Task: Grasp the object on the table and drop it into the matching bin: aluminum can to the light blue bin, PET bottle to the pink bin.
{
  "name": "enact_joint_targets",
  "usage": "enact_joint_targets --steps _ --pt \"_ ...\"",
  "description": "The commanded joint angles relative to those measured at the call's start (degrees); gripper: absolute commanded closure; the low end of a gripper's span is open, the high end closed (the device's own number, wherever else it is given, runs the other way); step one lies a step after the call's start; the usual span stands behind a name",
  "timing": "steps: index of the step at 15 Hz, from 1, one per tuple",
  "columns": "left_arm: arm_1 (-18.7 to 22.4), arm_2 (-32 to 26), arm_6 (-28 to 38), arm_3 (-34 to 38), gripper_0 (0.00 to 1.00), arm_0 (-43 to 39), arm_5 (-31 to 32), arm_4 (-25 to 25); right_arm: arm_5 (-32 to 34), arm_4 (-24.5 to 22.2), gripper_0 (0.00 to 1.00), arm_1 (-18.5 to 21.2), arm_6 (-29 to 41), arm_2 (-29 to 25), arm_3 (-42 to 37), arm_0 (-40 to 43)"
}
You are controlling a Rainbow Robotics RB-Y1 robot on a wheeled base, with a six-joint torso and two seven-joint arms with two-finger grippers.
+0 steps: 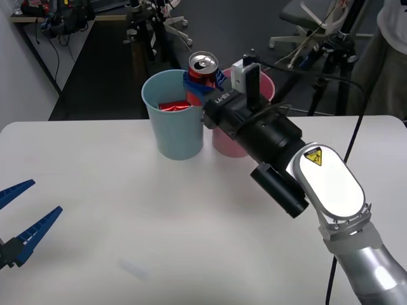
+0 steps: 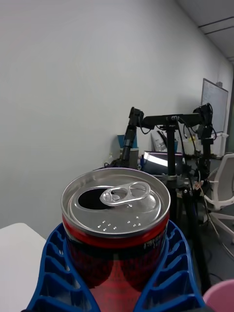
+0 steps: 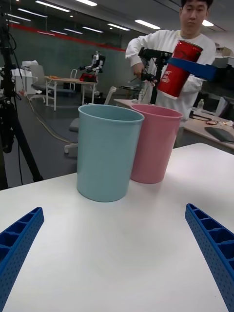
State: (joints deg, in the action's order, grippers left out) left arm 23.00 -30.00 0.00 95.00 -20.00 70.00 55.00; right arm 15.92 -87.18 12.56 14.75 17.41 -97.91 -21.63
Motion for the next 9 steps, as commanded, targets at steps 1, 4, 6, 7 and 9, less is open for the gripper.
enact_joint_targets --steps 1,4,6,7,9 --pt "0.0 0.0 0.0 0.0 0.00 0.0 0.0 0.0 -1.7 0.0 1.00 -2.0 0.5 0.3 7.1 -6.3" --pt "0.0 0.0 0.0 0.0 0.00 0.0 0.0 0.0 -3.1 0.0 1.00 -4.2 0.9 0.4 15.2 -12.8" --pt "0.0 0.0 0.0 0.0 0.00 0.0 0.0 0.0 -4.1 0.1 1.00 -5.7 1.0 0.4 21.2 -17.4" --pt "0.0 0.0 0.0 0.0 0.00 0.0 0.0 0.0 -4.4 0.0 1.00 -6.2 1.0 0.5 23.7 -19.1" --pt "0.0 0.0 0.0 0.0 0.00 0.0 0.0 0.0 -5.0 0.1 1.00 -7.1 1.1 0.6 28.5 -22.3"
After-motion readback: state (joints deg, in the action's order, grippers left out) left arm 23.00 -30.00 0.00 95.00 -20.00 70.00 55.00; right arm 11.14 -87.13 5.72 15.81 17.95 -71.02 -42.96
